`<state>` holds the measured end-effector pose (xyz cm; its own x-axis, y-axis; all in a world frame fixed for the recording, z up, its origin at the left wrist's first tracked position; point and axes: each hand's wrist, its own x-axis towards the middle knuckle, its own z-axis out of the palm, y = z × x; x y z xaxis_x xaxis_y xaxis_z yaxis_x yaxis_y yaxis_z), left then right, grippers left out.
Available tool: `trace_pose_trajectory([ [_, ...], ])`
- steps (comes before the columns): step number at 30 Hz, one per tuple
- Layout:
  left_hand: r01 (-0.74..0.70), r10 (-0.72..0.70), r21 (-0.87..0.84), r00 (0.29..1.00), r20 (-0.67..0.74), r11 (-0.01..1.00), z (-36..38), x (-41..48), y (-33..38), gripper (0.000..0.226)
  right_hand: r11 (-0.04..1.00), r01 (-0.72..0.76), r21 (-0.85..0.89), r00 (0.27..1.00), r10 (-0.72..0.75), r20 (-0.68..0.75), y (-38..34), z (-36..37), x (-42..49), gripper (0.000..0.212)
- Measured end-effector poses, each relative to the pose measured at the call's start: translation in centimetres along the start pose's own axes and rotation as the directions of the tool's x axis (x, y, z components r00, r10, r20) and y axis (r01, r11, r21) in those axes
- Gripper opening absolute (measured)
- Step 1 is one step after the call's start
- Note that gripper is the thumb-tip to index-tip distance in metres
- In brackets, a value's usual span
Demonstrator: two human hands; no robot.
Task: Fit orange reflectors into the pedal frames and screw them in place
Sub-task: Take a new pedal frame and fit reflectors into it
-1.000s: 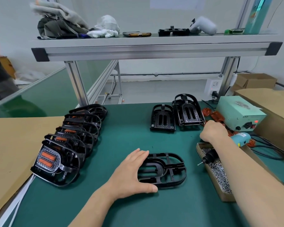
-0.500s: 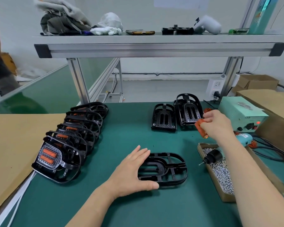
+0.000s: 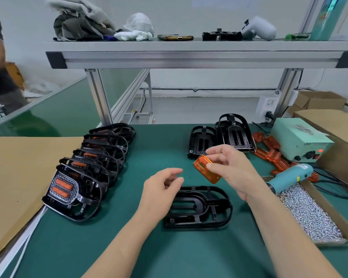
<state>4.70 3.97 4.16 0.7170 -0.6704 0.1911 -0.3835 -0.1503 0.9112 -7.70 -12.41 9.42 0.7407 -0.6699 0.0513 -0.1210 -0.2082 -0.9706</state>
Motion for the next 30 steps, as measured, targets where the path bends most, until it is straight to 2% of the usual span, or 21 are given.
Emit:
trace_pose_trajectory([
  [3,0.162,-0.148,-0.219,0.986,0.081,0.962,0.2,0.6,1.4,0.016,0.997,0.059,-0.055,0.998,-0.057,0.034,0.0,0.7,-0.4,0.031],
  [6,0.287,-0.236,-0.406,0.957,0.171,0.868,0.5,1.1,2.3,0.037,0.982,0.153,-0.114,0.987,-0.146,0.067,0.0,1.5,-1.0,0.032],
  [9,0.340,-0.251,-0.510,0.938,0.238,0.790,0.5,1.4,2.6,0.055,0.929,0.299,-0.221,0.954,-0.289,0.074,-0.1,2.6,-2.0,0.033],
  [11,0.334,-0.237,-0.548,0.941,0.241,0.767,0.6,1.3,2.5,0.044,0.894,0.374,-0.248,0.927,-0.363,0.091,0.1,3.1,-2.5,0.036],
  [13,0.265,-0.181,-0.554,0.962,0.204,0.789,0.4,1.1,2.2,0.028,0.868,0.427,-0.253,0.904,-0.415,0.104,0.3,3.3,-3.0,0.044],
  [16,0.082,-0.014,-0.539,0.992,0.129,0.839,-0.2,0.5,1.7,0.038,0.852,0.476,-0.218,0.873,-0.487,0.003,0.2,3.1,-3.6,0.054],
  [19,-0.037,0.091,-0.525,0.993,0.079,0.850,-0.4,-0.1,1.8,0.040,0.900,0.415,-0.129,0.893,-0.431,-0.131,0.5,2.9,-3.4,0.052],
  [22,-0.080,0.126,-0.500,0.990,0.060,0.862,-0.4,-0.4,1.9,0.041,0.945,0.326,-0.002,0.926,-0.320,-0.199,0.9,2.9,-3.1,0.051],
  [28,-0.060,0.110,-0.493,0.991,0.073,0.868,-0.6,-0.5,1.8,0.042,0.959,0.182,0.217,0.978,-0.152,-0.146,1.4,2.7,-3.2,0.031],
  [30,-0.053,0.099,-0.478,0.993,0.071,0.877,-0.6,-0.6,1.7,0.042,0.958,0.149,0.244,0.985,-0.122,-0.124,1.5,2.7,-3.2,0.025],
])
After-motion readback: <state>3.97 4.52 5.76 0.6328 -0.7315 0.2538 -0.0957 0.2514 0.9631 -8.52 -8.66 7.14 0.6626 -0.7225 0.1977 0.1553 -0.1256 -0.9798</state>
